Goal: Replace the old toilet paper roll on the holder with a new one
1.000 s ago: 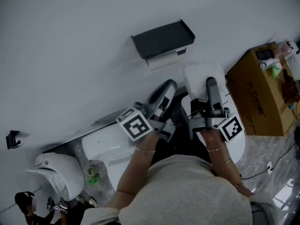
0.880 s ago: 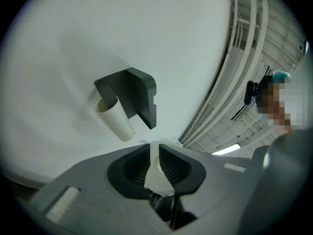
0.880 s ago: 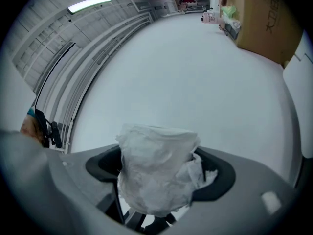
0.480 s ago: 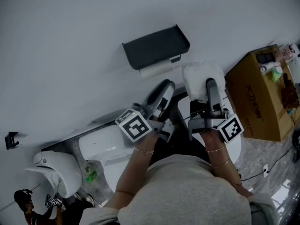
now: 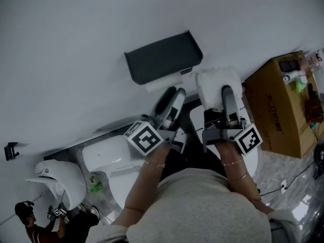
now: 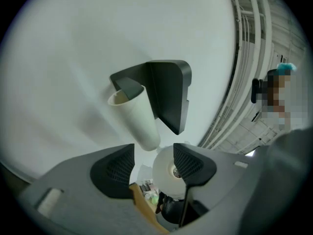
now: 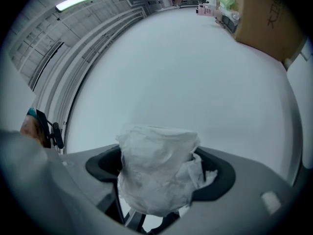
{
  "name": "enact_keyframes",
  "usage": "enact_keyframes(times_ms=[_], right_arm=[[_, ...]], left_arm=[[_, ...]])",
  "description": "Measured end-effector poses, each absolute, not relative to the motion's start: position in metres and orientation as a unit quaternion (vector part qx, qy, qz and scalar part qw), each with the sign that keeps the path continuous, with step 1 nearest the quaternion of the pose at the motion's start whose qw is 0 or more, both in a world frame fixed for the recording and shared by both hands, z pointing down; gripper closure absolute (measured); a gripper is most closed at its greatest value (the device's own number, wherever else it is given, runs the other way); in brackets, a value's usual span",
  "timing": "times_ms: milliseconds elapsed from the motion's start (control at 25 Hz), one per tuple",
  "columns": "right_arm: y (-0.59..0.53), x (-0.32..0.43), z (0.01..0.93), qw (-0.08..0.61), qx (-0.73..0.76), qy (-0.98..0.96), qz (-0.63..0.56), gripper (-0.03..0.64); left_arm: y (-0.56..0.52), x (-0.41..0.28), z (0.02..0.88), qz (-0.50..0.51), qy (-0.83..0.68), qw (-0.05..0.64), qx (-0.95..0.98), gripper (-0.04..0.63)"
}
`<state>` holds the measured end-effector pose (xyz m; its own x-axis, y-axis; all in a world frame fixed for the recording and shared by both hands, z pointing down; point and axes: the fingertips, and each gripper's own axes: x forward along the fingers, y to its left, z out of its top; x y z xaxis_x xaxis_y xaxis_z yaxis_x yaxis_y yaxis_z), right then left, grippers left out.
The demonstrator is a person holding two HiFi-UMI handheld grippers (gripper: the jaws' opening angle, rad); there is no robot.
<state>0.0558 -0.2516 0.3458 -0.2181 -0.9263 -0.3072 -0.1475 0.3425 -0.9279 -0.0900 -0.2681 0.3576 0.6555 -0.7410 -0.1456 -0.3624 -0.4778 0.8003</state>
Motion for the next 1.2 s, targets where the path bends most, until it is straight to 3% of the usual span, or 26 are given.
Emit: enact_keyframes(times_ms=[160,760,1200], right_arm=[[-0.280,0.072,0.356,0.469,-0.407,0.664,-0.417,0.195],[-0.309,0.092,0.370,0.460,-0.394,0.665,-0.436,0.195],[-0.311,0.091,0.369,0.458,-0.388,0.668,-0.440,0.195]], left_arm=[[-0.296,-0.087,0.368,-0.262,-0.370,0.394,0.799,0.334],[-0.325,-0.072,0.363,-0.320,-0.368,0.386,0.783,0.335],[-0.321,-0.072,0.358,-0.334,-0.356,0.385,0.784,0.383]])
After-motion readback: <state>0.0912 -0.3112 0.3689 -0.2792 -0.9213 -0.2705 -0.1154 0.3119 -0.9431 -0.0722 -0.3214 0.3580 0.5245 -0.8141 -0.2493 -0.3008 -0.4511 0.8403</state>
